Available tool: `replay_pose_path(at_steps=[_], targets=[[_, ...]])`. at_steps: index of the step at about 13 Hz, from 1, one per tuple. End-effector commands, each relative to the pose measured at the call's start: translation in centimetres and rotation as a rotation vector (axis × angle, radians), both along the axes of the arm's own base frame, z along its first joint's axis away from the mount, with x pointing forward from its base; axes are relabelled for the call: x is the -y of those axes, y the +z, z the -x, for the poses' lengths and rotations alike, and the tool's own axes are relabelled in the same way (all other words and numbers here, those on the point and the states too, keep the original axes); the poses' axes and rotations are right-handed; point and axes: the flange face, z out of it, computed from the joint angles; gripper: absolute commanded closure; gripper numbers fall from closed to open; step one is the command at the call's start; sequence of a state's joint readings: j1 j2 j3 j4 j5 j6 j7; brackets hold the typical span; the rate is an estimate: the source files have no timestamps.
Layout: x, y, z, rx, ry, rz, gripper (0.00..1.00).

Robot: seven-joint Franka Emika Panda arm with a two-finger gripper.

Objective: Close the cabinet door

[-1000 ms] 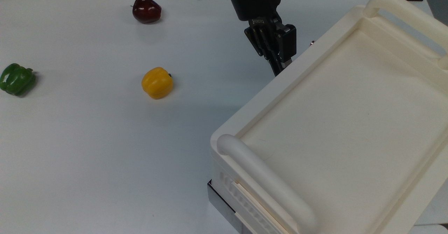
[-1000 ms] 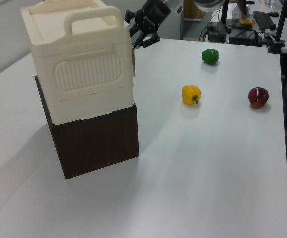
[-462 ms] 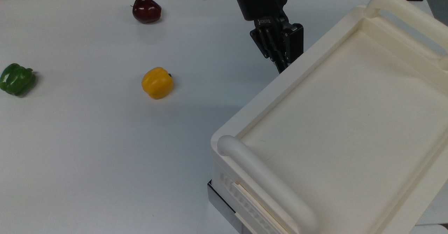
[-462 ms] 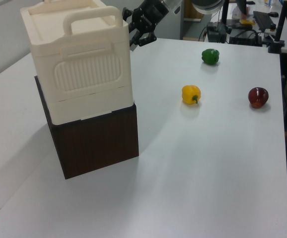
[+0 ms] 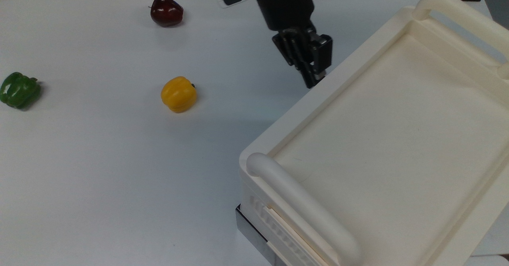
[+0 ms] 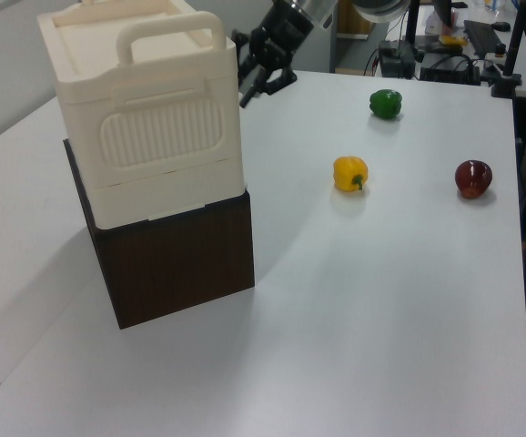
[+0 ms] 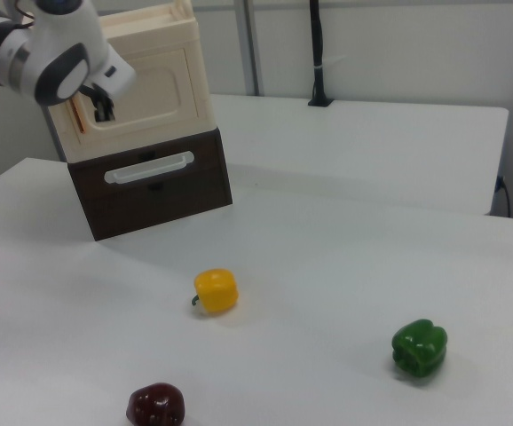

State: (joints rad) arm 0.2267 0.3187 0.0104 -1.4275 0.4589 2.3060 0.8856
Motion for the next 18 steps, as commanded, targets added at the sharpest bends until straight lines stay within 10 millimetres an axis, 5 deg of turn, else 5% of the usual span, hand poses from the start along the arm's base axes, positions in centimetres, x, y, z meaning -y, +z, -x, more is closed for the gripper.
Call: replay_pose_path(at_steps=[1,5,6,9,10,12,18], targets=[[5.8,1.8,2.7,-0.121,0.182,0.092,0.72],[13.2,3.1,6.4,-0.207,0.458,0.424,0.70],[14.9,3.4,7.3,-0.215,0.545,0.454,0.62],[17.3,1.2,9.0,-0.335,0.685,0.628,0.07],[18.1,1.5,9.8,-0.325,0.712,0.640,0.00],[21.2,3.1,12.4,-0.291,0.759,0.641,0.00],[20.9,2.5,15.9,-0.341,0.790,0.631,0.00]])
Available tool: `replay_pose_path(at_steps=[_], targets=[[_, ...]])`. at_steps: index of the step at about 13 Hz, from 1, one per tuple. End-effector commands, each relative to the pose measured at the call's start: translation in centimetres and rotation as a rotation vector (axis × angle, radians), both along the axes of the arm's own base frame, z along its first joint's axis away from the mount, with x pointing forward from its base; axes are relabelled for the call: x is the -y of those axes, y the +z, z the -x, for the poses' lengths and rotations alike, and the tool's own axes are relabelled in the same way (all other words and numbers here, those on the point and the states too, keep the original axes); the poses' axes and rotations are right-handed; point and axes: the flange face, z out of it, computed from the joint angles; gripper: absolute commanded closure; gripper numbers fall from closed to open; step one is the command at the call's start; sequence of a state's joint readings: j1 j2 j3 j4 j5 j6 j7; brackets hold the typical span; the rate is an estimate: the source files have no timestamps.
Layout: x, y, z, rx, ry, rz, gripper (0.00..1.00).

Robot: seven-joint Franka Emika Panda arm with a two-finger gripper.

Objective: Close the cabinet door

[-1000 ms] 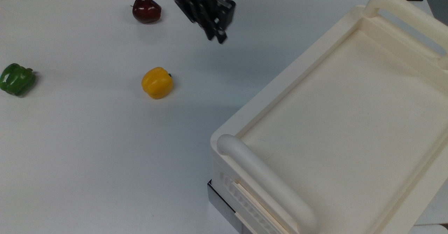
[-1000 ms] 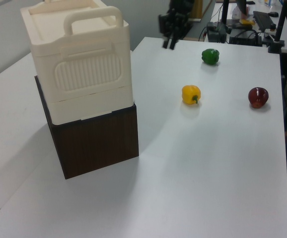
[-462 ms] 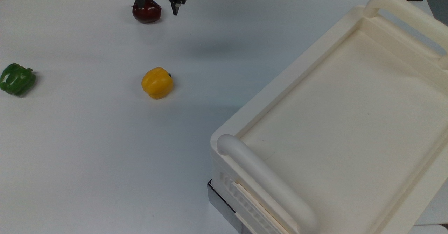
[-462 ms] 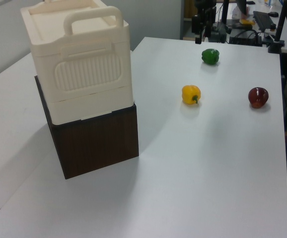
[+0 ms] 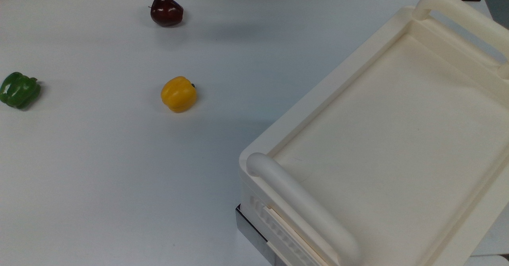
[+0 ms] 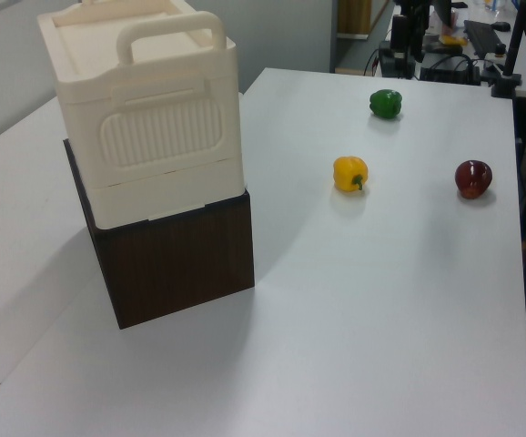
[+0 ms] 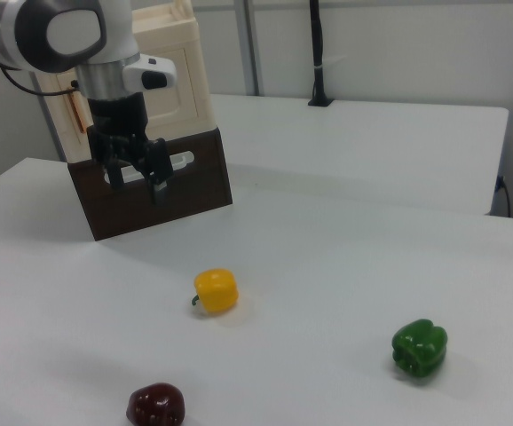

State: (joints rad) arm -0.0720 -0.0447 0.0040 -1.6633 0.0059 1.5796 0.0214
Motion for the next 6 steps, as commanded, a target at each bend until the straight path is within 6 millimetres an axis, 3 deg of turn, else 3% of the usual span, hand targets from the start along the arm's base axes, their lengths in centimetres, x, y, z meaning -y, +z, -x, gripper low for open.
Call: replay_pose_path(at_steps=[1,6], targets=[[0.3,0.3,1.8,-0.042,0.021,0.011,0.00],[1.5,0.9,2.1,-0.043,-0.002,0.011,0.00]])
